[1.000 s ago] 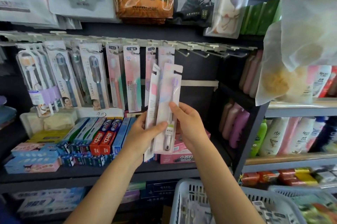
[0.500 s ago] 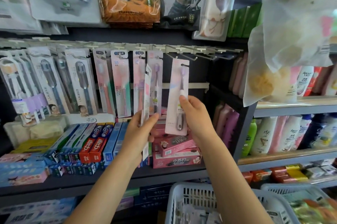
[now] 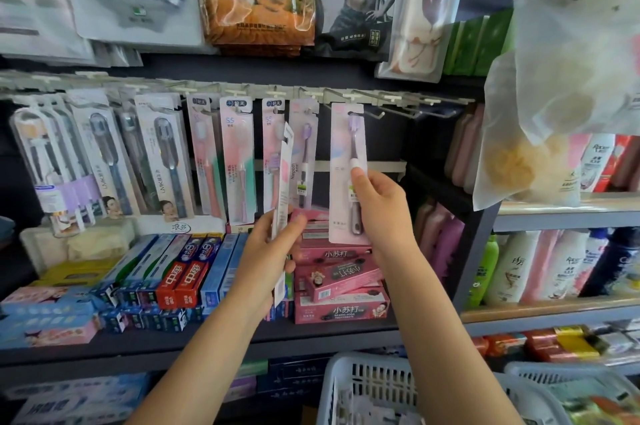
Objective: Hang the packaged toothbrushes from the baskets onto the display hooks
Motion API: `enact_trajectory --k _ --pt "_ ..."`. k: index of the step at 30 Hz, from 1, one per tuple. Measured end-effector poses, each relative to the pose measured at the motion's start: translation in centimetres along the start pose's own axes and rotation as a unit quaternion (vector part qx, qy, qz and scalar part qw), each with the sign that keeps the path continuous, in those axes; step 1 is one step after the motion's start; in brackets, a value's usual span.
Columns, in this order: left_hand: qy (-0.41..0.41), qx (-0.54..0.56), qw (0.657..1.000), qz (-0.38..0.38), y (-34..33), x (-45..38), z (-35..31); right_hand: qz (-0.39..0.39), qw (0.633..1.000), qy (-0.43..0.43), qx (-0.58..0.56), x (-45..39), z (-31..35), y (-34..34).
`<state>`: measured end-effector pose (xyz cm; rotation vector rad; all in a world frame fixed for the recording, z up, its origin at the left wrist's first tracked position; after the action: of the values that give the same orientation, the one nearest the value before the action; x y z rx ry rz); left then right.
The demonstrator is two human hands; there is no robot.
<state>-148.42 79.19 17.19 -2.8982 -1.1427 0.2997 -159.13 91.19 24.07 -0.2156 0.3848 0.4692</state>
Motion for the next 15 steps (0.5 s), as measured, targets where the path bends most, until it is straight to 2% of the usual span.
enact_trajectory --k 5,15 --pt "-0.007 -0.016 1.000 0.001 -0.5 0.2 -0.7 0.011 0.999 -0.007 0.045 -1.5 -0.2 -0.6" --pt "0.019 -0.014 1.000 0.001 -0.9 0.3 -0.5 -0.011 0.998 0.013 0.061 -1.6 -0.7 0.1"
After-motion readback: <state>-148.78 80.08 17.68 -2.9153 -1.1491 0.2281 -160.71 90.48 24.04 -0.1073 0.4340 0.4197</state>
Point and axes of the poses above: each hand's wrist, its own x-axis away from the middle knuckle, its own y-axis out of the back of the hand, z = x × y, the point moved 2 cm from there along -x, towards the middle knuckle, and after that the axes turned 9 degrees about -x, right-handed, at the moved point
